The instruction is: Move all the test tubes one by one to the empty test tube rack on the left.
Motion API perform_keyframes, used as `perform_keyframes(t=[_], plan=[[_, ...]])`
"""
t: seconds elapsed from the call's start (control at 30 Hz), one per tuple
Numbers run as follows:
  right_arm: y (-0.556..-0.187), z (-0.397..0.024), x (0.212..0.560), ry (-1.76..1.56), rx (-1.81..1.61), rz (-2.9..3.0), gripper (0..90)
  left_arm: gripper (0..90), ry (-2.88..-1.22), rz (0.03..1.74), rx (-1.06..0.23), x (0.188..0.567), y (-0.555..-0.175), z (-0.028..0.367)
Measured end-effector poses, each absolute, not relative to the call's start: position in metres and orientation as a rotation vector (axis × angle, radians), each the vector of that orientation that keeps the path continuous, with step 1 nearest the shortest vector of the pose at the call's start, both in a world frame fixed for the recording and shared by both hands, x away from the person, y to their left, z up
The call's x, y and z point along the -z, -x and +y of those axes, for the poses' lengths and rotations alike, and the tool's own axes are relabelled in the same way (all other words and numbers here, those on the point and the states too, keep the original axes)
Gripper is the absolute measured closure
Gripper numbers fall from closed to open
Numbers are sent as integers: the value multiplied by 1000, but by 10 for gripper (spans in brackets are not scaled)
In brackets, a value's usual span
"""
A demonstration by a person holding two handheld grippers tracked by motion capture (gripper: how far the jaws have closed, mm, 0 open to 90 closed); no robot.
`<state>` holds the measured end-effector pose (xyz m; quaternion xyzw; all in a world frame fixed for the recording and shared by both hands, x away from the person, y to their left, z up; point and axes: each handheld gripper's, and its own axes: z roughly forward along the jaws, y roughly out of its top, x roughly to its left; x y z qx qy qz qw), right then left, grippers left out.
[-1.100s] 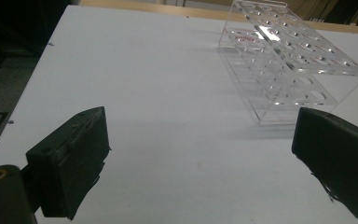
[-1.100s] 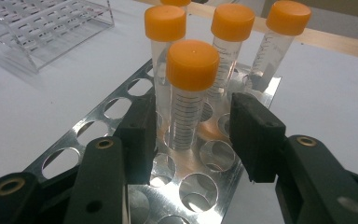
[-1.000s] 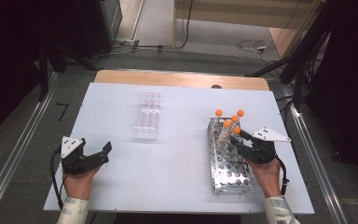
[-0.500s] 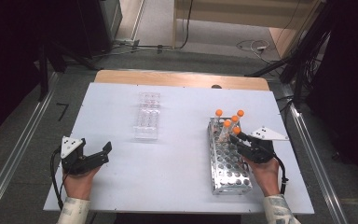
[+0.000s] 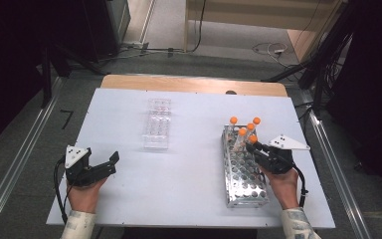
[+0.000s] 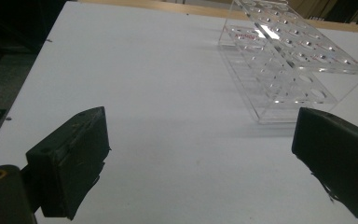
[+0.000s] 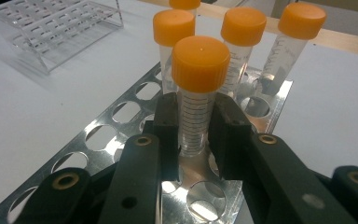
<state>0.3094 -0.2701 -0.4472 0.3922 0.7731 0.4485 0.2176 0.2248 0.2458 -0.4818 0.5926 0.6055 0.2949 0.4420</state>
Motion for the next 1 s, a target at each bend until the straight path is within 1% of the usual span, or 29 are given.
perform_keyframes(t=[1.0], plan=[[-289, -276, 406, -1031, -1337, 2027, 721, 40, -1490, 1482, -728, 480, -226, 240]])
